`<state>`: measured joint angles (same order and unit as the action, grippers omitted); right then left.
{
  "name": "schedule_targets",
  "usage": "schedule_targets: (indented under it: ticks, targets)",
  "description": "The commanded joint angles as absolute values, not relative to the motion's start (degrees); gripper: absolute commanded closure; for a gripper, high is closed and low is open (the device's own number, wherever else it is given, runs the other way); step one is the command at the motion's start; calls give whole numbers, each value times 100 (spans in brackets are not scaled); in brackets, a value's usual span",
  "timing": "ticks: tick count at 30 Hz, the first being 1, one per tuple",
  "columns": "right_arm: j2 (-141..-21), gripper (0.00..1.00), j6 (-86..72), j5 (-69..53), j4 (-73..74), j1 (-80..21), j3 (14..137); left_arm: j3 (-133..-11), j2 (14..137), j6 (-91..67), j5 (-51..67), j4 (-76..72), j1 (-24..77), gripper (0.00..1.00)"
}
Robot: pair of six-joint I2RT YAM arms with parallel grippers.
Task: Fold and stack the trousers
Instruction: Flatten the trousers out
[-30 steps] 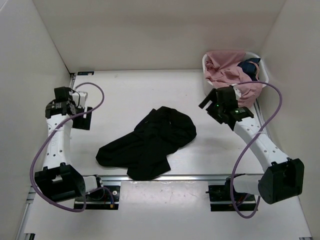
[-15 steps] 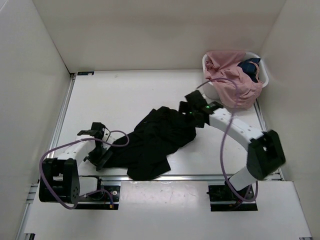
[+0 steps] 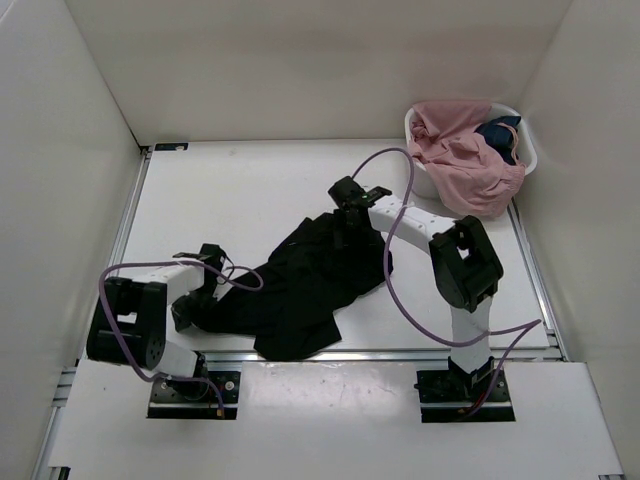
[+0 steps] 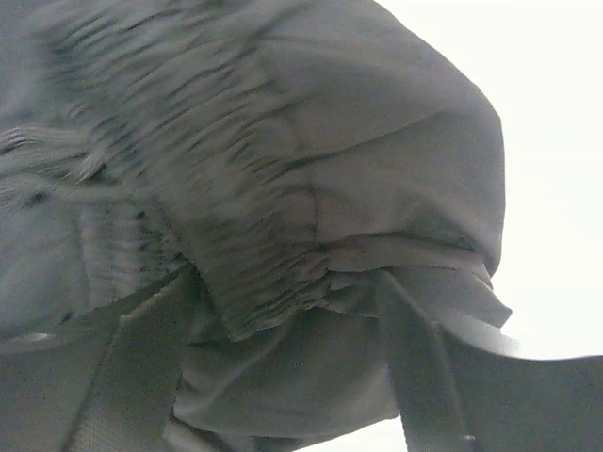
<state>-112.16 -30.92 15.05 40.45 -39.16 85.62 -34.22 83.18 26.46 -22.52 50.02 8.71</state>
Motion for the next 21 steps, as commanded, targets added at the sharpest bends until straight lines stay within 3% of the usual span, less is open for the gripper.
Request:
schedule_targets:
  ticks: [1, 2, 4, 5, 11, 16, 18, 21]
  targets:
    - [-11426, 29, -3234, 1828, 4097, -3578, 8648, -3577, 8175, 2514, -2188, 4096, 870, 86]
    - [-11426, 51, -3234, 1828, 4044, -3525, 8596, -3647, 8078, 2566, -2275, 4096, 870, 86]
    - [-11365, 76, -3165, 1828, 3965, -3445, 8596, -3874, 7745, 2619, -2495, 4096, 870, 86]
    - [-11312, 97, -3112, 1828, 3964, -3393, 8778, -3980, 7630, 2697, -2496, 4096, 757, 86]
    - [-10531, 100, -2567, 2021, 3885, -3086, 9877, -5657, 7330, 3146, -2619, 4096, -333, 86]
    - [-9950, 100, -1899, 1882, 3946, -2954, 11705, -7424, 7672, 3313, -2128, 4716, -940, 86]
    - [-9599, 100, -1898, 1224, 3816, -2953, 11708, -7900, 7821, 3383, -1576, 5104, -940, 86]
    - [-8888, 100, -1978, 705, 3526, -2953, 11121, -7632, 7744, 3332, -1099, 5440, -722, 85]
